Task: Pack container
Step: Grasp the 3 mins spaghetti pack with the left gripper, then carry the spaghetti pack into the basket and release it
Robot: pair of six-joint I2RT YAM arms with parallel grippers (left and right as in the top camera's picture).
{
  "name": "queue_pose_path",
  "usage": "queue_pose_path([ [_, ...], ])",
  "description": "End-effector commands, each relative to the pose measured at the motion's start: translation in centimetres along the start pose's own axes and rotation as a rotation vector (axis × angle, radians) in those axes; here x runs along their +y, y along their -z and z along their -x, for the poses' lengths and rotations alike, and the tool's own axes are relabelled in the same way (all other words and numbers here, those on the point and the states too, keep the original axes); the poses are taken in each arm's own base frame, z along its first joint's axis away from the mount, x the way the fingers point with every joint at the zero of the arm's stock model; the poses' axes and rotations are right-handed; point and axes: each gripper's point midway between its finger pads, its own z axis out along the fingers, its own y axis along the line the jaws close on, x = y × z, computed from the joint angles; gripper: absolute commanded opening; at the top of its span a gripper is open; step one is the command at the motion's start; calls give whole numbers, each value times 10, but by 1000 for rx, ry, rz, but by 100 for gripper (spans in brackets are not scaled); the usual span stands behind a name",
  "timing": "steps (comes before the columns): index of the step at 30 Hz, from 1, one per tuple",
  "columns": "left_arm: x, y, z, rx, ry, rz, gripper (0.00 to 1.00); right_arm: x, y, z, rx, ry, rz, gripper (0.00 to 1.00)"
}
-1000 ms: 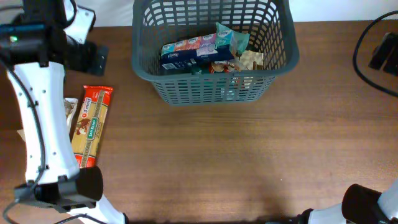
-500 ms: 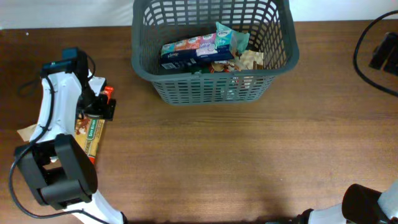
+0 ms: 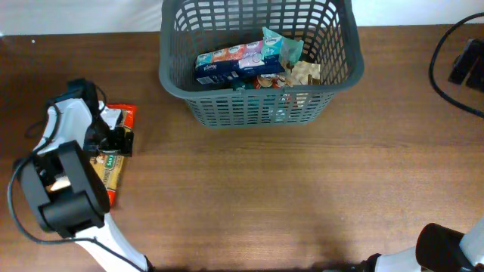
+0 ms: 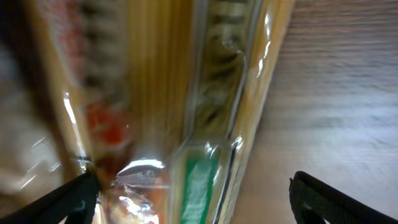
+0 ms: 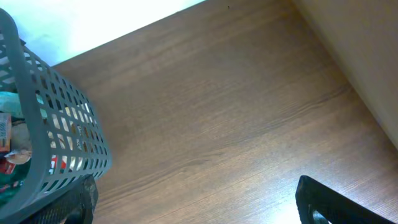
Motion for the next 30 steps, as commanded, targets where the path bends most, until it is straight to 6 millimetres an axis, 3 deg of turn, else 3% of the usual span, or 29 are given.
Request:
queue_pose_path([
  [1, -9, -25, -3, 43, -21, -56, 92, -1, -2, 0, 3, -13, 0, 99],
  [6, -5, -36, -2, 60, -23, -35, 89, -1, -2, 0, 4, -13, 0, 99],
  [8, -5, -38, 1, 53, -22, -32, 72, -1, -2, 0, 4, -13, 0, 99],
  [9, -4, -39, 2, 47, -21, -30, 50, -1, -2, 0, 3, -13, 0, 99],
  [10, -4, -39, 4, 42, -21, -27, 18, -1, -2, 0, 4, -13, 0, 99],
  [11, -3, -39, 4, 41, -21, -25, 2, -1, -2, 0, 3, -13, 0, 99],
  [18, 0, -39, 1, 55, -22, -7, 2, -1, -2, 0, 3, -13, 0, 99],
  [22, -6, -27, 3, 66, -21, -30, 2, -1, -2, 0, 3, -13, 0, 99],
  [26, -11, 18, 33, -19, -38, -61, 2, -1, -2, 0, 3, -13, 0, 99],
  [28, -11, 56, 53, -95, -47, -61, 1, -1, -2, 0, 4, -13, 0, 99],
  [30, -13, 110, 73, -200, -66, -37, 1, -1, -2, 0, 3, -13, 0, 99],
])
